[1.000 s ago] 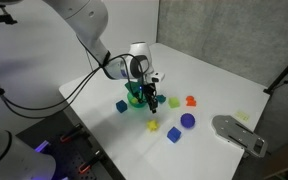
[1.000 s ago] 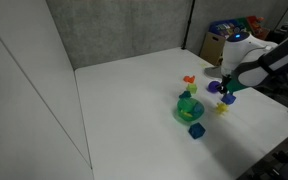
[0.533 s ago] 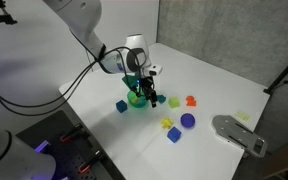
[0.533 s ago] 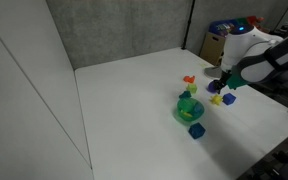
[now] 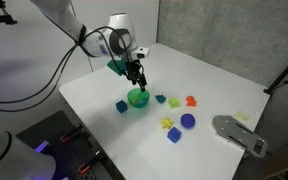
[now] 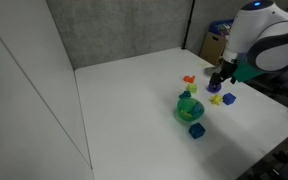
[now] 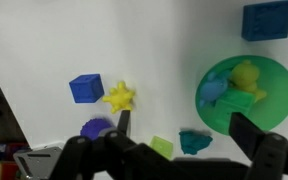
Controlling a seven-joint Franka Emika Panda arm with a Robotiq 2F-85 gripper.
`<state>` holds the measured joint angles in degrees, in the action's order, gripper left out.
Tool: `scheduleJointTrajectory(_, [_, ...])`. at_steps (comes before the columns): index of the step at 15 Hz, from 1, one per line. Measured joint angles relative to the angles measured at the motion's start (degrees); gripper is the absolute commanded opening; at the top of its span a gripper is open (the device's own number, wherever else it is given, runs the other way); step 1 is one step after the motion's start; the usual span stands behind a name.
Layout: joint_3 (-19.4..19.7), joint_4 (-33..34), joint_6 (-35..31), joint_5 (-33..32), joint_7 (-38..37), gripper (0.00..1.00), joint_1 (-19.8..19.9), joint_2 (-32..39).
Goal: Remove the yellow object from the green bowl and put it on the table
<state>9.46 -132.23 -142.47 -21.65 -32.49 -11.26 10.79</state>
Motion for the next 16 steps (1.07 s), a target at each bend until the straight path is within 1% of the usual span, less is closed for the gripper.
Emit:
scheduleJointTrajectory(2, [-2.6,-2.2,1.4,3.8,5.6,1.00,1.5,-4.1])
scheduleJointTrajectory(4, [-4.7,-3.7,3.8,9.0,11.7,1.00,3.0,-7.7])
scheduleJointTrajectory(6, [-6.1,-4.0,8.1,15.3,18.9,1.00,4.5,-10.7])
scheduleJointTrajectory(8, [-6.5,-3.9,12.9,19.0,23.9,1.00,5.7,-13.4])
scheduleJointTrajectory(10, [-6.6,-3.9,16.9,19.7,26.1,1.00,6.7,-16.3])
scheduleJointTrajectory(13, [-7.1,-3.6,22.7,19.5,26.3,1.00,7.6,-21.4])
scheduleJointTrajectory(16, [-8.3,-1.3,29.5,19.5,25.8,1.00,8.2,-26.0])
